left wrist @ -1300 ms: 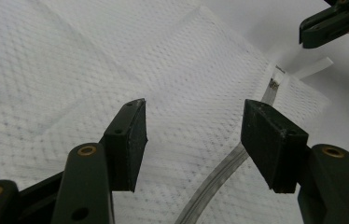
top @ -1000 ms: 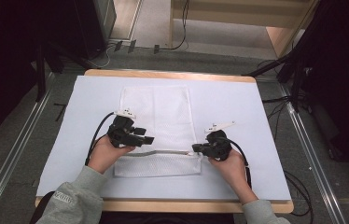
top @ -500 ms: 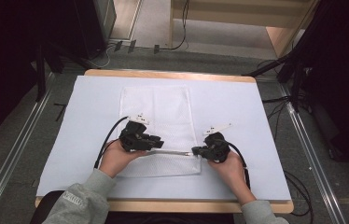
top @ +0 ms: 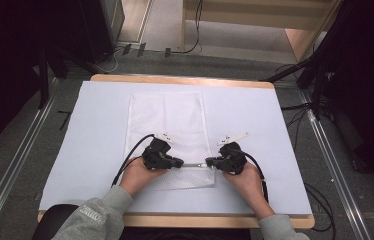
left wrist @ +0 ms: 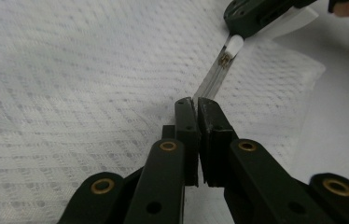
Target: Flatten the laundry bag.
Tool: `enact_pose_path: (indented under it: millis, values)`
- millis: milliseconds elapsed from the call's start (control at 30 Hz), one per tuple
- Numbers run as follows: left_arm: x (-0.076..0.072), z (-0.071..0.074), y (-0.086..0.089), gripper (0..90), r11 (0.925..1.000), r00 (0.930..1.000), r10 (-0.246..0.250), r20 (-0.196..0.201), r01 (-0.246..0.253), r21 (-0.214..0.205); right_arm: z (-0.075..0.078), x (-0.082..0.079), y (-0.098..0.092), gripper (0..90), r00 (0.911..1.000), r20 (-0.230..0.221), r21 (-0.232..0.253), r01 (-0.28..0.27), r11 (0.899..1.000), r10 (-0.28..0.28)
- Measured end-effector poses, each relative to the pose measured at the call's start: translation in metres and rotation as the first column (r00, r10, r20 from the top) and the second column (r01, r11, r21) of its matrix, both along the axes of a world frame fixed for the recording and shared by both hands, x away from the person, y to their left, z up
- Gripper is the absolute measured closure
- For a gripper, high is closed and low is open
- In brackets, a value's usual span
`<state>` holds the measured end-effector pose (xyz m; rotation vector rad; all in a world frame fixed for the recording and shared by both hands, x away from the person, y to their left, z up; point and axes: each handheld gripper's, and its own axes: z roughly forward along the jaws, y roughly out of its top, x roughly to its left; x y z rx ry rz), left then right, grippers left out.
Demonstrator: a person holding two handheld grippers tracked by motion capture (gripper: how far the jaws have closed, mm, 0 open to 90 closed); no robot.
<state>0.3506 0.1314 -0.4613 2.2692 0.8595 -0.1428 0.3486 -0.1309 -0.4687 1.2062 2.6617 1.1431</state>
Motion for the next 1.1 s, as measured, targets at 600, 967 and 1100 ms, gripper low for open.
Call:
enact_pose_path:
  millis: [600, 967, 1100]
  values:
    - [-0.001, -0.003, 0.000, 85.0, 0.9992, 0.9992, -0.037, 0.017, 0.037, -0.018, -0.001, -0.005, 0.006, 90.0, 0.9989, -0.037, 0.023, -0.028, 0.999, 0.028]
    - [0.001, -0.004, 0.001, 83.6, 0.9988, 0.9993, -0.038, -0.001, 0.038, -0.029, 0.005, -0.009, 0.018, 90.0, 0.9979, 0.017, 0.030, -0.063, 0.998, 0.063]
    - [0.001, -0.002, -0.001, 80.5, 0.9993, 0.9995, -0.027, -0.018, 0.027, -0.027, 0.006, -0.008, 0.017, 90.0, 0.9979, 0.025, 0.032, -0.060, 0.998, 0.060]
